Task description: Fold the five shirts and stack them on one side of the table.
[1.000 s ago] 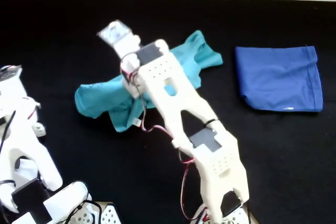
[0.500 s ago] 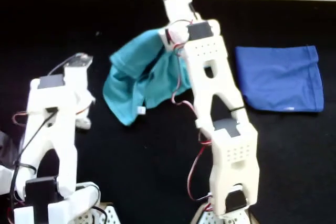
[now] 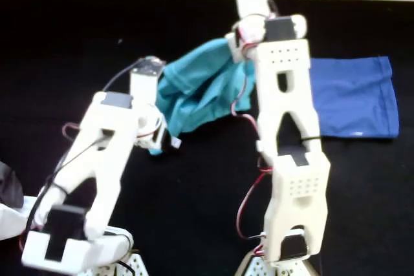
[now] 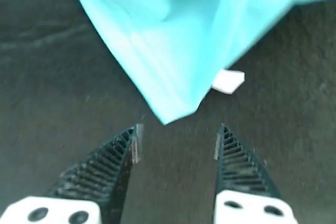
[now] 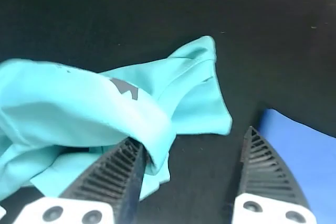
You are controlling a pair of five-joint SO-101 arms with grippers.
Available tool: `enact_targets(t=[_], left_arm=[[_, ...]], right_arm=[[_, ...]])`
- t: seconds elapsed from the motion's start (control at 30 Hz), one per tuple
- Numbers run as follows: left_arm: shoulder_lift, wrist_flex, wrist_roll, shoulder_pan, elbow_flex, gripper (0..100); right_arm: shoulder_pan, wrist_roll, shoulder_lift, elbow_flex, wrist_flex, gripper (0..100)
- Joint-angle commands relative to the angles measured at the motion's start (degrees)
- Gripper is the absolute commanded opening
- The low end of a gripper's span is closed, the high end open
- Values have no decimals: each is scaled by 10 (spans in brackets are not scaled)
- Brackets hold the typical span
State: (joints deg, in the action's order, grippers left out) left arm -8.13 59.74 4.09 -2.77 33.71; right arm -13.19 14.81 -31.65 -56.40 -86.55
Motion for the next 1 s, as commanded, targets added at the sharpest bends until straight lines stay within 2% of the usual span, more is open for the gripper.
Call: enact_targets(t=[0.0, 0.2, 0.5, 0.6, 0.7, 0.87, 0.97], left_arm=[[53, -55, -4, -5, -7, 224], [122, -122, -4, -18, -25, 224], [204, -100, -2, -20, -116, 223], [220, -70, -2, -20, -145, 153], [232, -53, -2, -20, -166, 7], [229, -47, -2, -19, -176, 8], [220, -1, -2, -16, -192, 9]], right_arm=[[17, 8, 15, -96, -62, 255], [15, 9, 14, -167, -135, 255], [17, 9, 13, -166, -142, 255], [17, 9, 12, -166, -141, 255], [17, 9, 12, -165, -141, 255], [17, 8, 12, -165, -143, 255], [18, 7, 17, -165, -145, 255]])
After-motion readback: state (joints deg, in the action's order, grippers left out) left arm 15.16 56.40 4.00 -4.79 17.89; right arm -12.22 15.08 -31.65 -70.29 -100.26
